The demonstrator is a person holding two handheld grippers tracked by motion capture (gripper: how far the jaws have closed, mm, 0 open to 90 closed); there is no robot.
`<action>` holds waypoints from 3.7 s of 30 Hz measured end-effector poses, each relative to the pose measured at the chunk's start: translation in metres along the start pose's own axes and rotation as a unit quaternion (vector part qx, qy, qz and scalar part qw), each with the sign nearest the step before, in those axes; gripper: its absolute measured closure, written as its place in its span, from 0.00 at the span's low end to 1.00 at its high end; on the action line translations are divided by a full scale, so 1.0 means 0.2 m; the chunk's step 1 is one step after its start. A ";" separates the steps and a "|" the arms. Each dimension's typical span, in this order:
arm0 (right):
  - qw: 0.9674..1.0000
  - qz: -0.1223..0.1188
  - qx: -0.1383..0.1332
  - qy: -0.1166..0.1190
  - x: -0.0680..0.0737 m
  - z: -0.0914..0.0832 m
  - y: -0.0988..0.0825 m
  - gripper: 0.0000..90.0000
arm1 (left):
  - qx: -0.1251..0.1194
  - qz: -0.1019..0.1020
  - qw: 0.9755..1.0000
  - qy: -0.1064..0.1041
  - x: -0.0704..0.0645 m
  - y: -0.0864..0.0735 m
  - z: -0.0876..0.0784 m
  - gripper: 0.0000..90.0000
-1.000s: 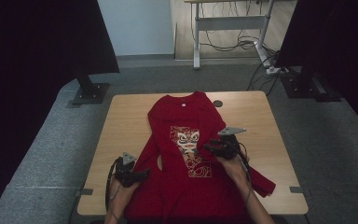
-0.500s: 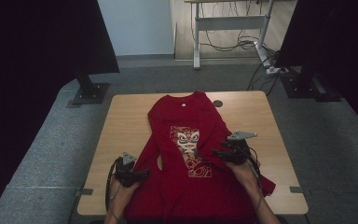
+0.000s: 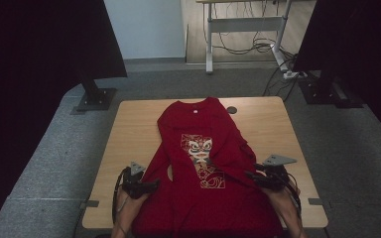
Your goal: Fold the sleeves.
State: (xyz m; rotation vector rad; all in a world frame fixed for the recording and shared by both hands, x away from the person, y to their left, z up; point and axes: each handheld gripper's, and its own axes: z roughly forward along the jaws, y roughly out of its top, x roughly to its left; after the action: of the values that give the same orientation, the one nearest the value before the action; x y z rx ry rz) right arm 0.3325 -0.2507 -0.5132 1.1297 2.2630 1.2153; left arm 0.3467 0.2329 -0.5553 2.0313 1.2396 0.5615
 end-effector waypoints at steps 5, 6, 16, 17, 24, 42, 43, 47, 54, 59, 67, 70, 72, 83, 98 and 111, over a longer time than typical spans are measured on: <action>1.000 -0.003 -0.002 -0.008 -0.01 -0.11 -0.08 0.61 | 0.000 0.000 1.000 0.000 0.00 0.00 0.00 0.13; 1.000 -0.003 -0.002 -0.008 -0.01 -0.11 -0.08 0.61 | 0.000 0.000 1.000 0.000 0.00 0.00 0.00 0.13; 0.999 -0.022 0.025 -0.029 -0.04 -0.23 -0.31 0.61 | 0.000 0.000 1.000 0.000 0.00 0.00 0.00 0.13; 0.999 -0.025 0.029 -0.030 -0.04 -0.23 -0.33 0.61 | 0.000 0.000 1.000 0.000 0.00 0.00 0.00 0.13; 0.996 -0.061 0.048 -0.050 -0.04 -0.21 -0.38 0.64 | 0.000 0.000 1.000 0.000 0.00 0.00 0.00 0.13; 0.999 0.034 -0.026 0.011 -0.03 -0.36 -0.33 0.98 | 0.000 -0.001 1.000 0.001 0.00 0.00 0.00 0.13; 0.998 0.038 -0.036 0.033 0.00 -0.37 -0.30 0.98 | 0.000 -0.001 1.000 0.001 0.00 0.00 0.00 0.13; 0.996 0.036 -0.046 0.073 0.06 -0.37 -0.25 0.98 | 0.000 -0.001 1.000 0.001 0.00 0.00 0.00 0.13; 0.986 0.029 -0.057 0.154 0.21 -0.32 -0.18 0.98 | 0.000 -0.001 1.000 0.001 0.00 0.00 0.00 0.13; 0.970 0.008 -0.068 0.234 0.39 -0.28 -0.12 0.98 | 0.000 -0.001 1.000 0.001 0.00 0.00 0.00 0.13; 0.959 -0.029 -0.042 0.278 0.57 -0.17 -0.09 0.98 | -0.001 -0.002 1.000 0.001 0.00 0.00 0.00 0.13; 0.959 -0.034 -0.030 0.278 0.59 -0.13 -0.10 0.98 | -0.001 -0.002 1.000 0.001 0.00 0.00 0.00 0.13; 0.963 -0.036 -0.020 0.266 0.58 -0.08 -0.13 0.90 | 0.000 -0.001 1.000 0.001 0.00 0.00 0.00 0.13; 0.993 -0.038 -0.037 0.108 0.42 -0.14 -0.11 0.64 | 0.000 -0.001 1.000 0.001 0.00 0.00 0.00 0.13; 0.993 -0.038 -0.011 0.111 0.43 -0.13 -0.25 0.59 | 0.000 -0.001 1.000 0.001 0.00 0.00 0.00 0.13; 0.986 -0.113 0.043 0.116 0.54 0.00 -0.31 0.72 | 0.000 -0.001 1.000 0.001 0.00 0.00 0.00 0.13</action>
State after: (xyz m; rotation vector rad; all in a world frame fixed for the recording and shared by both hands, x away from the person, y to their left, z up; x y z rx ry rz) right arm 0.2340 -0.1866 -0.5552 0.7632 2.5557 1.2222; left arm 0.3466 0.2325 -0.5554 2.0302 1.2424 0.5620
